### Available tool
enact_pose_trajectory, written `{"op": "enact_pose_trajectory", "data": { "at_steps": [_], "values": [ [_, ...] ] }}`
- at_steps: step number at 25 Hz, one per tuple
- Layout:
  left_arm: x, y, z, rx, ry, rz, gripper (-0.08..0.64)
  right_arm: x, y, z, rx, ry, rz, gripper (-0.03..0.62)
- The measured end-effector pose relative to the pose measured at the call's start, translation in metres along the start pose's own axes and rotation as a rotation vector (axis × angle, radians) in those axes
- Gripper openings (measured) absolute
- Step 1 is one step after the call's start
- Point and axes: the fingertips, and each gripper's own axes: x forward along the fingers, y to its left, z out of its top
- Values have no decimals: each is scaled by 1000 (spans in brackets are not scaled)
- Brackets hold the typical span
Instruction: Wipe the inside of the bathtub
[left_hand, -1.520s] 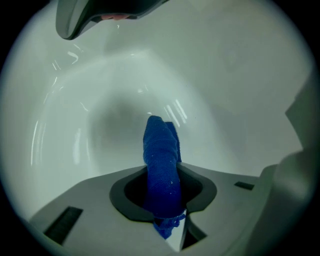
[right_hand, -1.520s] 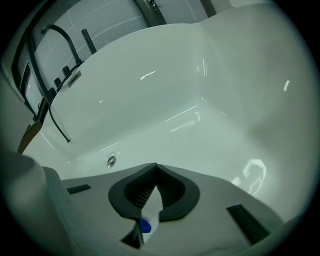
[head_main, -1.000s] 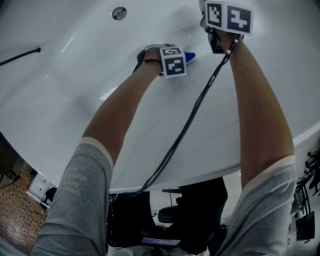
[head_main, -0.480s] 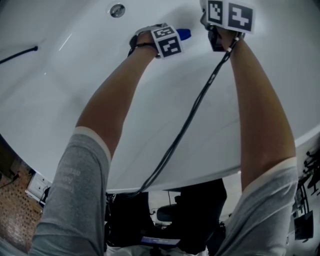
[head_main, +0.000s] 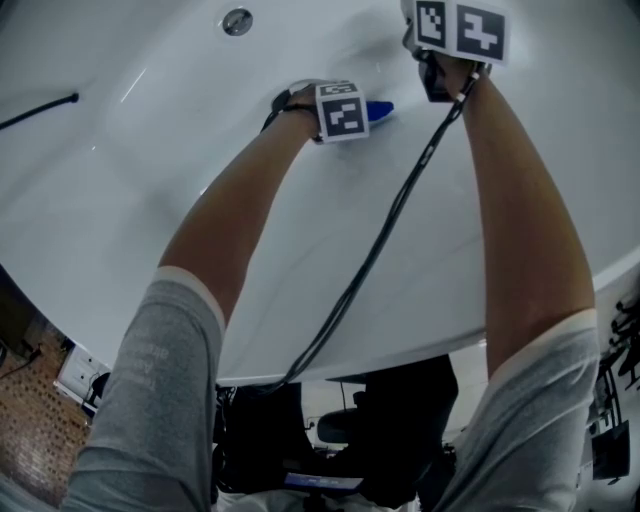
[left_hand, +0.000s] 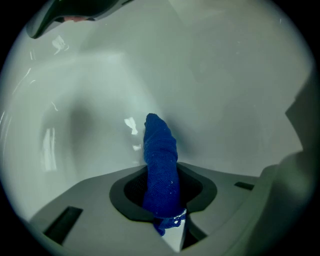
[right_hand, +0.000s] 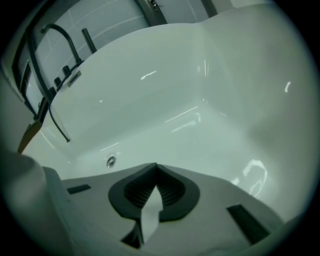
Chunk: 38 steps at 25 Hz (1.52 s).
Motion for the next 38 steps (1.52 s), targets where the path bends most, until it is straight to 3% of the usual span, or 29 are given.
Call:
{"op": "enact_pose_trajectory", "data": {
  "at_steps": [3,6,12,18,25,29,32,38],
  "values": [
    [2,-11,-7,-13,36,-59,115,1,10,5,-2,-17,41,9],
    [-4,-19,-12,-21,57,-93,112,0,8,4,0,-13,30,9],
    [-32,-31,32,6,-215,-165,107,-15,-3,5,-9,13,-16,9],
    [-74,-61,41,9,-191,-176,107,-66,-1,27,5,-1,-17,9],
    [-128,-104,66,16,-268,-211,107,-117,28,53,20,-17,12,9],
    [-152,-125,68,-1,-248,-205,107,-154,45,78,24,-43,42,9],
    [-175,-142,81,-5,-288,-207,107,-184,56,93,34,-71,62,9],
    [-215,-179,87,-31,-301,-208,107,-250,63,95,54,-86,39,9]
  ]
}}
